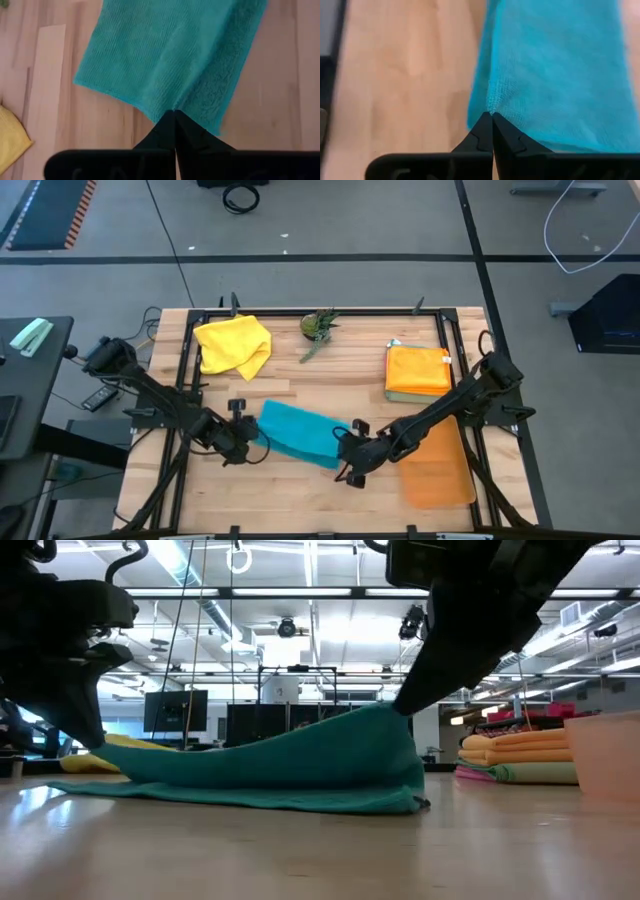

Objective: Fold microfiber towels
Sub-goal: Fold the blue microfiber towel

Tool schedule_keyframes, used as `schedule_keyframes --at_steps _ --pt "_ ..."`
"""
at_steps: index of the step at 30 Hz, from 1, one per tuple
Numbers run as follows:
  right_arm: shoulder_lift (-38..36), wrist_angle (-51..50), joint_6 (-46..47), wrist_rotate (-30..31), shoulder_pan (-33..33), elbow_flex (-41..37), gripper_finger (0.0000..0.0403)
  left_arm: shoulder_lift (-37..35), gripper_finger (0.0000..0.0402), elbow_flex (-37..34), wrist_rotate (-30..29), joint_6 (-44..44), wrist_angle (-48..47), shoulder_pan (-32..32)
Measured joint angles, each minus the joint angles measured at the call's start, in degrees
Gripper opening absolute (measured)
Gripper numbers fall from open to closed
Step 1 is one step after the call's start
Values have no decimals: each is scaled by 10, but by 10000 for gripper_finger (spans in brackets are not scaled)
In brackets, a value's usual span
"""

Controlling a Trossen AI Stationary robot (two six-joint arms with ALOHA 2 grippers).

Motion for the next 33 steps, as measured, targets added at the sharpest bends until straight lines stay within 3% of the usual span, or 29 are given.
schedule_keyframes --at_steps 13,22,33 --pt "75 173 -3 -59 5 1 3 0 4 0 0 -4 11 4" --pt "120 188 11 -78 16 15 3 0 3 0 0 -15 6 4" --pt "204 163 -12 -109 5 112 3 1 4 0 0 -30 2 4"
